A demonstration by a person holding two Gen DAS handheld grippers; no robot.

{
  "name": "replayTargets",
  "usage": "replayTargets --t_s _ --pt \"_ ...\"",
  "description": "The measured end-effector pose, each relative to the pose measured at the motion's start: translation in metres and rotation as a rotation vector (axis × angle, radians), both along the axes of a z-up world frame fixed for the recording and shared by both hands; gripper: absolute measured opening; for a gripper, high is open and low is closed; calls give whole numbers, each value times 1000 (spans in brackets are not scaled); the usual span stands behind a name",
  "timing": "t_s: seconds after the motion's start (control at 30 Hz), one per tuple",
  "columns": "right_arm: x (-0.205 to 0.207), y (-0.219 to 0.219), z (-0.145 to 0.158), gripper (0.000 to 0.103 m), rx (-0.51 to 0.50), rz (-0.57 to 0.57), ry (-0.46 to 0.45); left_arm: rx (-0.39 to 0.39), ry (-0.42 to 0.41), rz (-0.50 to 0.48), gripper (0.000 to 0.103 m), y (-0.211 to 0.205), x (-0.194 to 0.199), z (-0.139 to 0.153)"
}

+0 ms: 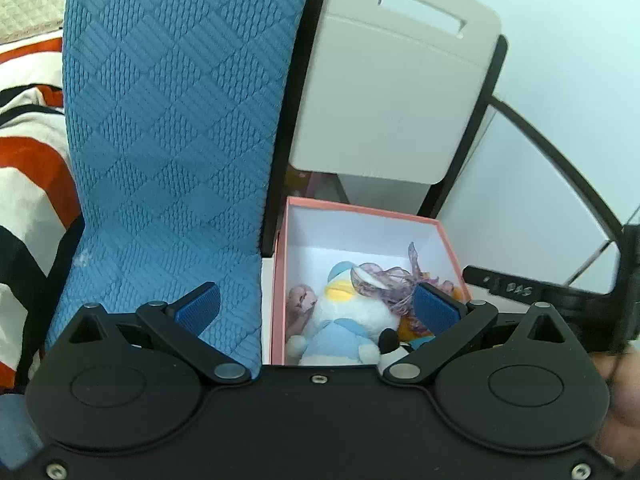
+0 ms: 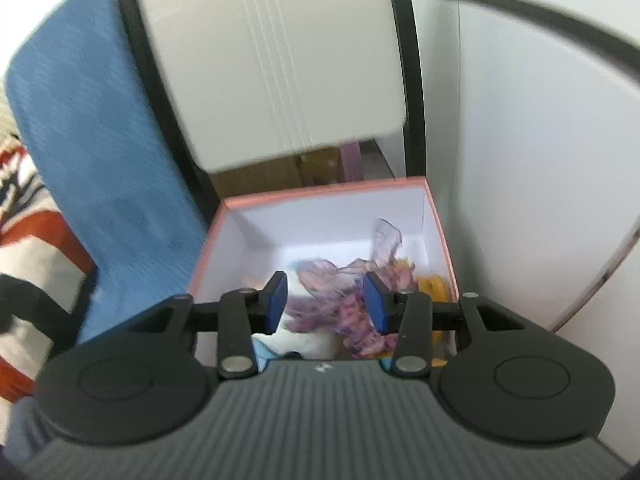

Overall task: Organize objects
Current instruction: 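Withdraw the right gripper from the pink box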

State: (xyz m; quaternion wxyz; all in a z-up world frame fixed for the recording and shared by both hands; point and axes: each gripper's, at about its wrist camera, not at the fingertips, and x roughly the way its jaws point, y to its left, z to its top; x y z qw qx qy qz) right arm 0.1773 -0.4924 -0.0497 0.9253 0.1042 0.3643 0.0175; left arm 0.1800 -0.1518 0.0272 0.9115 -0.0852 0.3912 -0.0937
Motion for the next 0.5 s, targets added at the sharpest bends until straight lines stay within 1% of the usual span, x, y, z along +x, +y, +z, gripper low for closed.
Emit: replayTargets --t_s 0.1,0.17,0.23,0.5 --pt "-26 3 27 45 32 9 -48 -11 -19 -6 103 2 -11 10" --pt "-39 6 42 48 37 12 -74 -15 -34 -14 103 3 -19 16" --pt "-54 10 53 49 47 17 -93 -19 -45 -28 103 5 -29 22" --pt "-117 29 80 49 59 13 -127 -39 -89 -82 103 13 -68 42"
